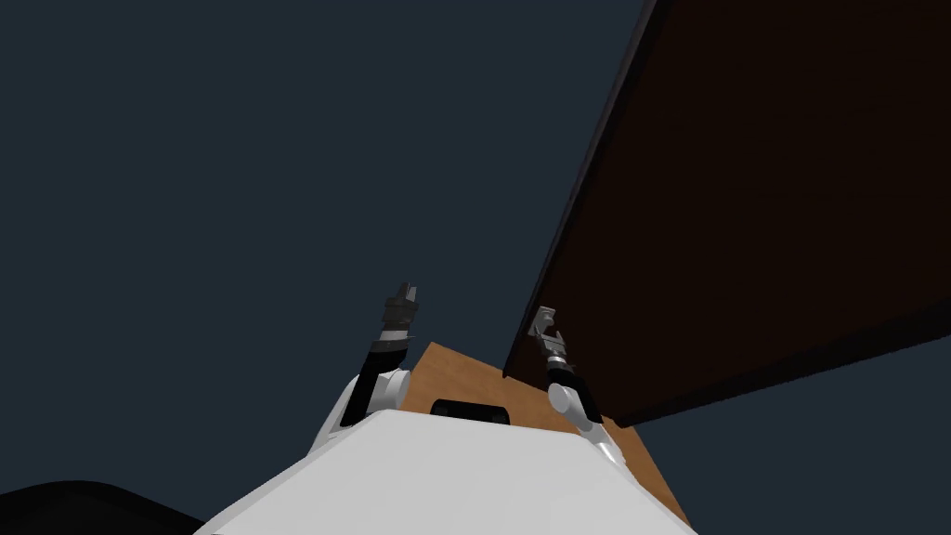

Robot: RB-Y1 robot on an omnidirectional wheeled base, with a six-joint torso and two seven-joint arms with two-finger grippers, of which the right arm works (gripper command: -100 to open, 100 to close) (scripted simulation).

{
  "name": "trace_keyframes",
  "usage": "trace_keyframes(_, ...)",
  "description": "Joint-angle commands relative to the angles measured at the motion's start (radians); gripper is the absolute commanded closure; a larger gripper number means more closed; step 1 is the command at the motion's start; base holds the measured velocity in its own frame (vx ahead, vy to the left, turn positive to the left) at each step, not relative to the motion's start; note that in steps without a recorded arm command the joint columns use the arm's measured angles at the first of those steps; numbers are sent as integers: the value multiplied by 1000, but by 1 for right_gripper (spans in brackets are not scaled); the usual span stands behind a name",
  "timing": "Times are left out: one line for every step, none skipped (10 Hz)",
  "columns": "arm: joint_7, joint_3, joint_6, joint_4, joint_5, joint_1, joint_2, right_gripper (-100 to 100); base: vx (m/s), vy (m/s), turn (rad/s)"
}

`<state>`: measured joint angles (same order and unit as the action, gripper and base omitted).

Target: Pull the door open

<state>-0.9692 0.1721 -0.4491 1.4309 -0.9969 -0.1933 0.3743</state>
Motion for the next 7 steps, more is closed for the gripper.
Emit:
trace_keyframes(-35,-27,-11,-20,-13,-2,32,-100,187,-19,194)
trace_keyframes(-54,-41,-16,-34,-20,-1,51,-100,180,-56,217)
trace_keyframes(-69,-52,-21,-46,-26,1,67,-100,176,-61,179)
trace_keyframes(-60,-41,-22,-28,-20,-13,59,-100,80,-31,32)
trace_keyframes(-60,-41,-22,-28,-20,-13,59,100,-10,-1,-39)
trace_keyframes(-60,-41,-22,-28,-20,-13,59,100,-31,4,-16)
trace_keyframes(-60,-41,-22,-28,-20,-13,59,100,-26,6,12)
